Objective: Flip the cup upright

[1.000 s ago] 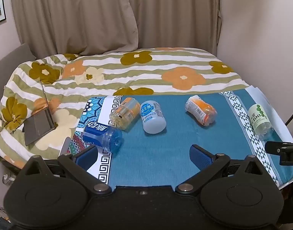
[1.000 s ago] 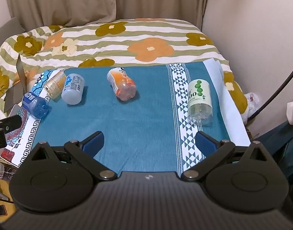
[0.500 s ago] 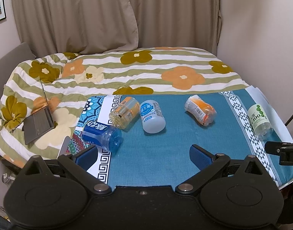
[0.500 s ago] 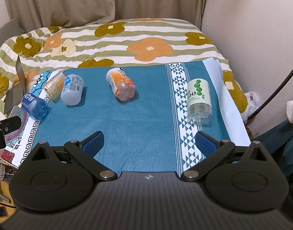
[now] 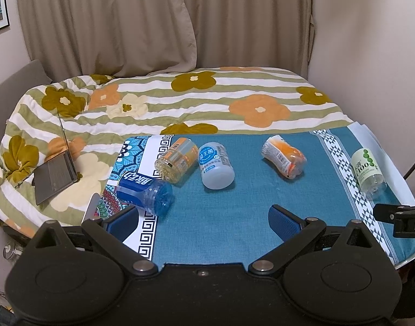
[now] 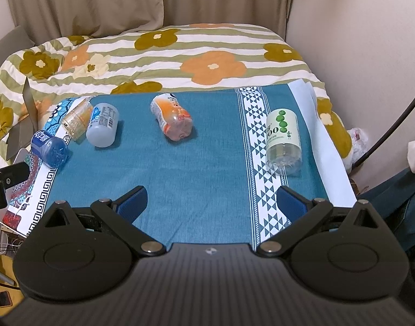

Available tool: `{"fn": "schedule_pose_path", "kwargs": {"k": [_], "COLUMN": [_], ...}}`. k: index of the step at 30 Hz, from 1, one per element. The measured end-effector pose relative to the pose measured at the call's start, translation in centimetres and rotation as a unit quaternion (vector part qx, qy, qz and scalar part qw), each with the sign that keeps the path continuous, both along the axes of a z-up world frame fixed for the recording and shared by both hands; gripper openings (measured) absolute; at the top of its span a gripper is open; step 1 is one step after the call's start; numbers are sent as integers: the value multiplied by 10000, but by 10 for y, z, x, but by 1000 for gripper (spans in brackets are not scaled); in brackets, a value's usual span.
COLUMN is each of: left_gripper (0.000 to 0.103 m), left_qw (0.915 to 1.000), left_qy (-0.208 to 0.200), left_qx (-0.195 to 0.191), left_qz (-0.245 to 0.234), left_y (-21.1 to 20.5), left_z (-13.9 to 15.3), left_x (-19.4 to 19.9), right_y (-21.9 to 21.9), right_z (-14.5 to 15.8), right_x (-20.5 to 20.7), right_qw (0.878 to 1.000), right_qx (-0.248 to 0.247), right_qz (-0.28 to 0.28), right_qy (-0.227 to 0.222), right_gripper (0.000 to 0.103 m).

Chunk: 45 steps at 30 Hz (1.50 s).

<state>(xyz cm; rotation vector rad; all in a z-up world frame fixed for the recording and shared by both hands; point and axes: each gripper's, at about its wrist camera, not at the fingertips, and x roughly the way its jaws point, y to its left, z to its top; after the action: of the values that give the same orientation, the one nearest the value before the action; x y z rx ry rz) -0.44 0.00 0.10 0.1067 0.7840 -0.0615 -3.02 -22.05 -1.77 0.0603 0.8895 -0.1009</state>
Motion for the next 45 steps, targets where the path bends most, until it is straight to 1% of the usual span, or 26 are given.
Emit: {"fn": "schedule_pose_path", "kwargs": {"k": [38, 45], "left_gripper": [103, 103], "left_qw": [10000, 9999], "left_qy": [0, 59], "left_qx": [-9, -20], "left_qz": [16, 111], "left_y": [5, 3], "left_z": [3, 7], "left_x": [-8, -10], "right_y": [2, 4], "right_z": [-1, -2], "right_x": [-3, -7], "right_qw": [10000, 9999], "right_qx": [22, 94], "right_qz": [21, 26], "right_qy": [29, 39], "right_gripper": [103, 103]}}
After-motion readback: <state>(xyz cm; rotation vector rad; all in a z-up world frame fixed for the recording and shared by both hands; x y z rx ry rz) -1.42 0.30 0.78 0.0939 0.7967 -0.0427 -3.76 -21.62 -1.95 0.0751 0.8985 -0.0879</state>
